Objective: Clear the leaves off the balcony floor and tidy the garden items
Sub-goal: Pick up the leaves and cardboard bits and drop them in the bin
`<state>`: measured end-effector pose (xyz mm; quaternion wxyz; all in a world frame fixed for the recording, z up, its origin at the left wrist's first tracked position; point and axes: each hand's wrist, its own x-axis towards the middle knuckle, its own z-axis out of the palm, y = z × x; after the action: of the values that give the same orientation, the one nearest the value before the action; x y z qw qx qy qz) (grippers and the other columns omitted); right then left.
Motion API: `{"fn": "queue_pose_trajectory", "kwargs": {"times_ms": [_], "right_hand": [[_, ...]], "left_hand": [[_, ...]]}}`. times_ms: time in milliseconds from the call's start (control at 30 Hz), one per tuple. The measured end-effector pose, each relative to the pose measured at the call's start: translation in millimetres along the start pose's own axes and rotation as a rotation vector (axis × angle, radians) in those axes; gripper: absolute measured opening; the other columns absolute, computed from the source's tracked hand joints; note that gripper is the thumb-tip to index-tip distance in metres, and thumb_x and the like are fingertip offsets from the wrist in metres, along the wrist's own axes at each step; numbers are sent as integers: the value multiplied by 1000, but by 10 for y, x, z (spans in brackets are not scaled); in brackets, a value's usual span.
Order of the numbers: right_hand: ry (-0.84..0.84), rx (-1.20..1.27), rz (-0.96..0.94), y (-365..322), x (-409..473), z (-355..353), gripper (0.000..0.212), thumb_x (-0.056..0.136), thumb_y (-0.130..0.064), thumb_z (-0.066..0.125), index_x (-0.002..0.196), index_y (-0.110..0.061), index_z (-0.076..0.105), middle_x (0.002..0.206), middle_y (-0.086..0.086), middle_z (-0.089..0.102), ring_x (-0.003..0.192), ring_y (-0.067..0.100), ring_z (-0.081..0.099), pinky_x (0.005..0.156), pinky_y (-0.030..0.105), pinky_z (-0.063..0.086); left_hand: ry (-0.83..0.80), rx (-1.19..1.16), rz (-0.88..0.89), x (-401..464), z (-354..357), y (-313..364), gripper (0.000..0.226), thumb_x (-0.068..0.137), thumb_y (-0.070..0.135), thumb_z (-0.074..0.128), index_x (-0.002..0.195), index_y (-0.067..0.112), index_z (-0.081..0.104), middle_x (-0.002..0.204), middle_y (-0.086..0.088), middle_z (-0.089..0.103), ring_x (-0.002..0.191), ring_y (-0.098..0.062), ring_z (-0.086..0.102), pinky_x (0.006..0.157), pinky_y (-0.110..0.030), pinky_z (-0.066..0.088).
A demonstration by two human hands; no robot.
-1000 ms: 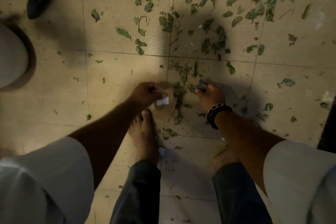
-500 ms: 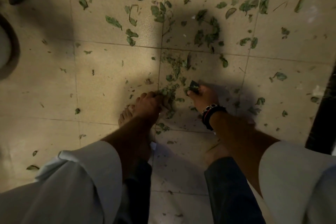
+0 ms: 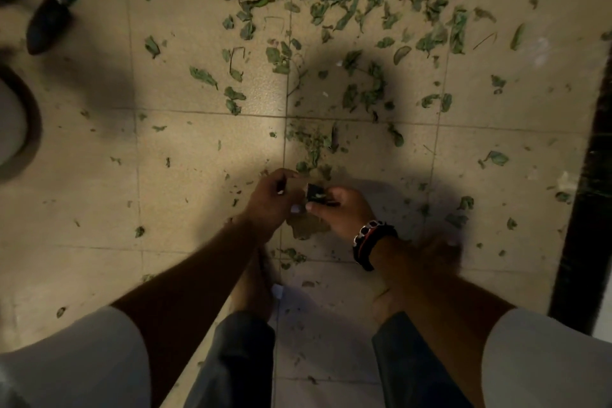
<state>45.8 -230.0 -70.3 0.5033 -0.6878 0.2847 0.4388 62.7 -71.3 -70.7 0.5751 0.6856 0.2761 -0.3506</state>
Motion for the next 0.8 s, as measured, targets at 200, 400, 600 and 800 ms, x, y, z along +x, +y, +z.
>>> {"fn": "queue_pose_trajectory", "kwargs": {"times_ms": [200, 400, 600, 800], "right_hand": [[236, -197, -91, -161, 50, -49, 15, 76, -24, 75, 73, -20, 62, 76, 1, 65, 76, 21, 63, 66, 32, 50], [324, -131, -115, -30, 167, -528, 34, 70, -37, 80, 97, -25, 62, 97, -2, 67, 88, 17, 63, 77, 33, 54], [861, -261, 263, 690, 555, -1931, 58, 71, -52, 55, 125, -33, 49, 121, 11, 50, 113, 37, 51, 89, 48, 48], [695, -400, 442, 567, 412, -2506, 49, 66, -33, 75, 107, -34, 48, 137, 23, 44, 121, 42, 46, 100, 54, 38]], "left_hand": [[29, -204, -89, 21, 309, 48, 15, 89, 12, 69, 104, 11, 68, 98, -12, 73, 93, -30, 69, 78, -42, 59], [159, -281, -119, 123, 22, 185, 15, 91, 3, 61, 100, 14, 66, 100, -9, 70, 94, -26, 68, 72, -37, 57], [524, 135, -120, 365, -1071, 183, 15, 89, 21, 67, 104, 16, 66, 99, -8, 67, 98, -29, 65, 78, -37, 56], [535, 603, -254, 522, -1511, 190, 35, 86, 24, 68, 115, 6, 64, 106, -14, 65, 101, -36, 62, 93, -46, 52]]}}
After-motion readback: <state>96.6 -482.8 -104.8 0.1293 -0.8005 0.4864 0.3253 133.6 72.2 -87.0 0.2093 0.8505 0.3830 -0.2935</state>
